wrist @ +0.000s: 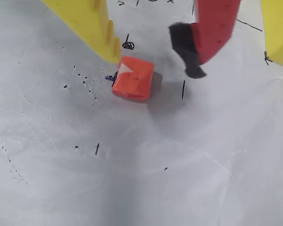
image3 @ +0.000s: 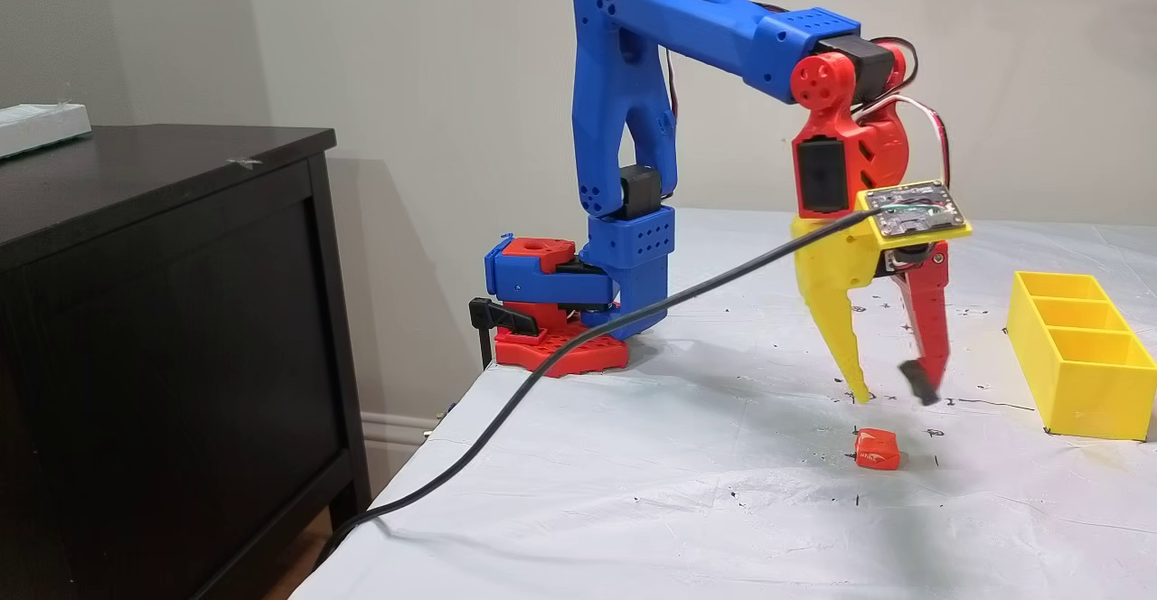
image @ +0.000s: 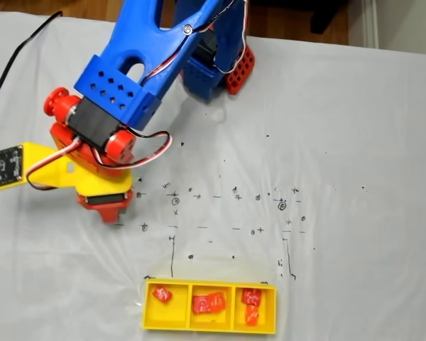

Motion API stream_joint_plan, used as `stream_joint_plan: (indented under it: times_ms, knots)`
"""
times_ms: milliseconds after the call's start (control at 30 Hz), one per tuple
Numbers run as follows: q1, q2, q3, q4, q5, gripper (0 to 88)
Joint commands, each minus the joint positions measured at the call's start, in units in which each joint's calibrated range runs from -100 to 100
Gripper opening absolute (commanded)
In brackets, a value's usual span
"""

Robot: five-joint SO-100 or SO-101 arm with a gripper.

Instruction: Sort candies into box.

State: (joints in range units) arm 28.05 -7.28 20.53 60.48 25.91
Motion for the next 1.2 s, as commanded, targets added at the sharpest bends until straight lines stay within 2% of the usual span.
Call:
stream_joint_plan:
  times_ms: [0,233,433,1167]
  knots:
    - [0.2,-0.9,-1.4,-0.5,0.4,24.9]
    - [0.3,1.2,-1.7,-1.2,2.1,26.6]
    - [1.6,3.2,-1.6,-1.2,3.0,33.3]
    - [0.5,9.1,-4.0,-1.5,3.3,29.0]
